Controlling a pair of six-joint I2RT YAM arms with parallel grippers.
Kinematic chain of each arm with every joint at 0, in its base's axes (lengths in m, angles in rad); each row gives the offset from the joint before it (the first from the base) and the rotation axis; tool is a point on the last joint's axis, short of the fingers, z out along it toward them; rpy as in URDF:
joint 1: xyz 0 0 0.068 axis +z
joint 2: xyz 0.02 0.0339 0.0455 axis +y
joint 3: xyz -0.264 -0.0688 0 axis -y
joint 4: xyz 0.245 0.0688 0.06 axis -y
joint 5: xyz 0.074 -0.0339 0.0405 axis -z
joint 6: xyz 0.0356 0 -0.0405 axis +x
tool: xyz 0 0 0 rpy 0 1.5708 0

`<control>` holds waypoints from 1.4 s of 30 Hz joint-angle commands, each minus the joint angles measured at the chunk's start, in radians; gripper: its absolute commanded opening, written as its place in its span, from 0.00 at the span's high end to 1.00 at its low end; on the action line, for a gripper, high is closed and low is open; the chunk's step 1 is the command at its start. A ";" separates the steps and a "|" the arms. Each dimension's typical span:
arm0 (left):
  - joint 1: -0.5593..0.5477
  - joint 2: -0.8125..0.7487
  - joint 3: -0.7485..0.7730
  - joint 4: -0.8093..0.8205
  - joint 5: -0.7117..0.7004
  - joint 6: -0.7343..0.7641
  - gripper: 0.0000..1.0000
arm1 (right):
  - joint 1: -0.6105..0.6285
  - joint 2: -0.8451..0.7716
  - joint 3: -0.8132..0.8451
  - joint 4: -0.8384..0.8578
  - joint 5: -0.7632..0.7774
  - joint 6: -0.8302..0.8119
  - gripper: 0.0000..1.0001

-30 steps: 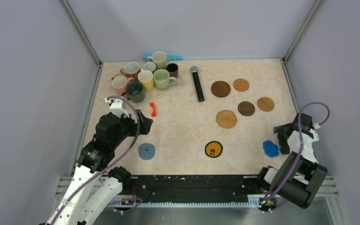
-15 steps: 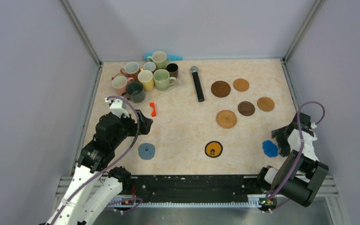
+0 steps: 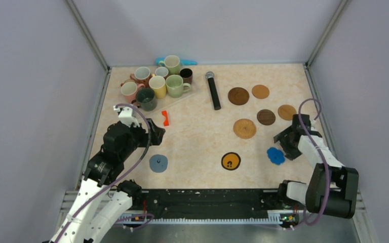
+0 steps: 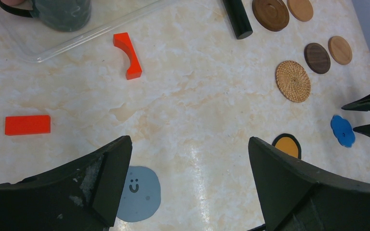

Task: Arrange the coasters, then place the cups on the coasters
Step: Move the coaster to the center of the board.

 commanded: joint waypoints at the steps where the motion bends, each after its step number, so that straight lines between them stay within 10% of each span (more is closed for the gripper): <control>1: -0.002 -0.008 -0.008 0.046 0.008 0.001 0.04 | 0.104 0.024 -0.084 -0.030 -0.072 0.131 0.28; 42: -0.003 -0.005 -0.008 0.045 0.006 0.001 0.04 | 0.685 0.069 -0.064 0.057 -0.057 0.377 0.36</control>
